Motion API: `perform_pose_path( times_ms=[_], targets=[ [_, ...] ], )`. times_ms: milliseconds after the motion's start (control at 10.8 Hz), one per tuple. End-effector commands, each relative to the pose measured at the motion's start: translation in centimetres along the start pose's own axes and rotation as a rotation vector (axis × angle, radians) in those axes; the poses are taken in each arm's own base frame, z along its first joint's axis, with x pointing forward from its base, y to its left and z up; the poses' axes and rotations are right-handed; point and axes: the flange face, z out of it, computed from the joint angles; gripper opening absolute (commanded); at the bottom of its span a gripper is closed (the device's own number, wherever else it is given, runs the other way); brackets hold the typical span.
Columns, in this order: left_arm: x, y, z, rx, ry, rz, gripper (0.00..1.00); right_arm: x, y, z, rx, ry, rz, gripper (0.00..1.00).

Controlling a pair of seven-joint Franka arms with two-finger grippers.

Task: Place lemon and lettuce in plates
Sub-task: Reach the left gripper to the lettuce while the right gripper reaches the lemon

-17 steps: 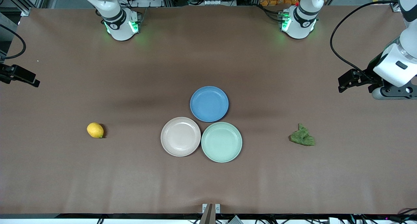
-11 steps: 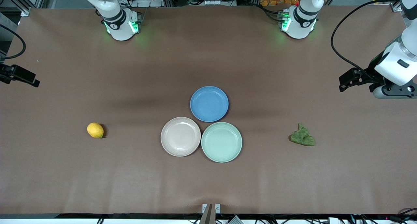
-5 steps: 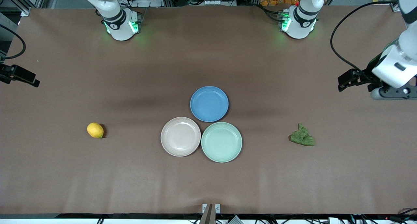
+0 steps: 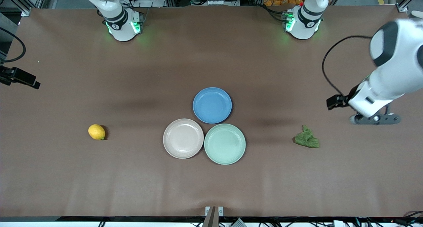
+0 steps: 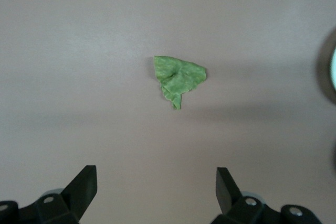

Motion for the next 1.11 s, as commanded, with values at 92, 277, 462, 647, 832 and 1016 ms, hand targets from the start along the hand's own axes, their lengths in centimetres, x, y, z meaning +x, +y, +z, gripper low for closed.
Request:
perform_pose_path(
  times_ms=[92, 277, 462, 647, 832, 1016],
  targets=[
    [3.2, -1.1, 9.3, 0.013, -0.019, 0.023, 1.00, 1.1, 0.9, 2.1, 0.005, -0.012, 0.019, 1.00],
    [4.4, -1.3, 15.0, -0.006, -0.027, 0.012, 1.00, 1.6, 0.9, 3.8, 0.025, -0.013, 0.017, 1.00],
    [4.5, -2.3, 21.4, -0.007, -0.003, 0.008, 1.00, 2.9, 0.5, 6.5, 0.037, -0.031, 0.015, 1.00],
    [4.5, -1.2, 24.9, -0.014, 0.019, 0.021, 1.00, 5.1, -0.2, 11.6, 0.037, -0.043, 0.007, 1.00],
    [4.7, -1.2, 25.2, -0.019, 0.018, 0.014, 1.00, 6.1, -0.8, 16.3, 0.037, -0.036, 0.000, 1.00],
    [5.0, -0.8, 26.5, -0.019, 0.015, 0.020, 1.00, 6.3, -1.0, 19.5, 0.037, -0.019, 0.000, 1.00]
  ],
)
